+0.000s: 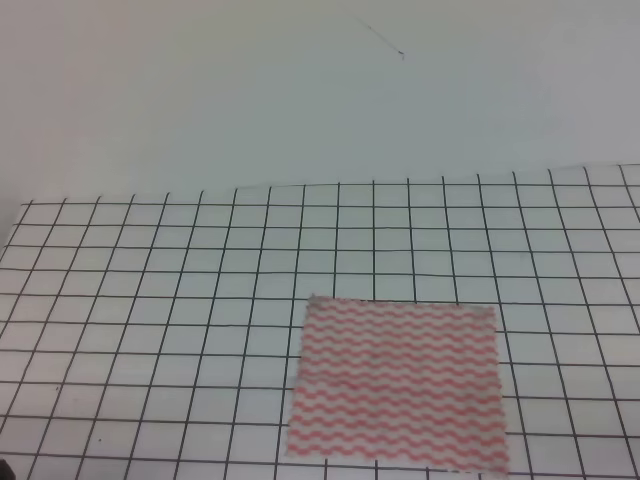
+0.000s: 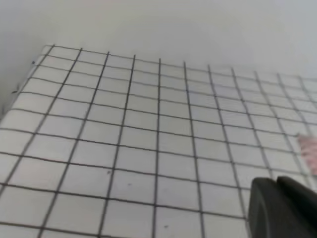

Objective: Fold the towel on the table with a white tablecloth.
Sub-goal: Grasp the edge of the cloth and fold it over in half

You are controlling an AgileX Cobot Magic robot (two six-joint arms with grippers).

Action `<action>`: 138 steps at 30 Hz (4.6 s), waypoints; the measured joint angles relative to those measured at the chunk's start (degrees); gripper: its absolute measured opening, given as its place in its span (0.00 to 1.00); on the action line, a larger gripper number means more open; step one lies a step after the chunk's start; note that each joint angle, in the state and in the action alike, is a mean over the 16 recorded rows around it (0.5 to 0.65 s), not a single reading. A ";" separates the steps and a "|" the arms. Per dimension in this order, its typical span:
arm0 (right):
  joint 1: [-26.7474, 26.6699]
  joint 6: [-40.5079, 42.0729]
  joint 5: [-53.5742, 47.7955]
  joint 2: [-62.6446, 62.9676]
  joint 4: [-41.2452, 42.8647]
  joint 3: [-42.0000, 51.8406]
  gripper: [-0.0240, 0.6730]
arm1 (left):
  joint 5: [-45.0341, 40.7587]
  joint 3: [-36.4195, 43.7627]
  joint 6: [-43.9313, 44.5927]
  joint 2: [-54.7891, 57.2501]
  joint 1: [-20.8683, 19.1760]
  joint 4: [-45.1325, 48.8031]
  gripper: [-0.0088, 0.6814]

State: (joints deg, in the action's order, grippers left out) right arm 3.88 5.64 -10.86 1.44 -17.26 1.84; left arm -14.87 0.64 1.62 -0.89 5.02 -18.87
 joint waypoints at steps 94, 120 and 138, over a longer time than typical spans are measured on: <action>-21.46 45.85 -15.40 -92.53 -47.28 -36.49 0.39 | -27.96 -20.53 54.55 46.28 0.00 -55.19 0.12; -21.40 45.85 -16.28 -100.00 -46.88 -41.26 0.38 | -28.81 -20.53 54.22 46.26 0.00 -55.19 0.14; -21.40 47.06 -24.75 -96.92 -38.61 -45.05 0.24 | -28.62 -20.53 54.54 46.28 0.00 -54.49 0.14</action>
State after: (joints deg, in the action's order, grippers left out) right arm -17.53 52.71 -35.61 -95.48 -55.86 -43.20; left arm -43.49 -19.89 56.16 45.39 5.02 -73.36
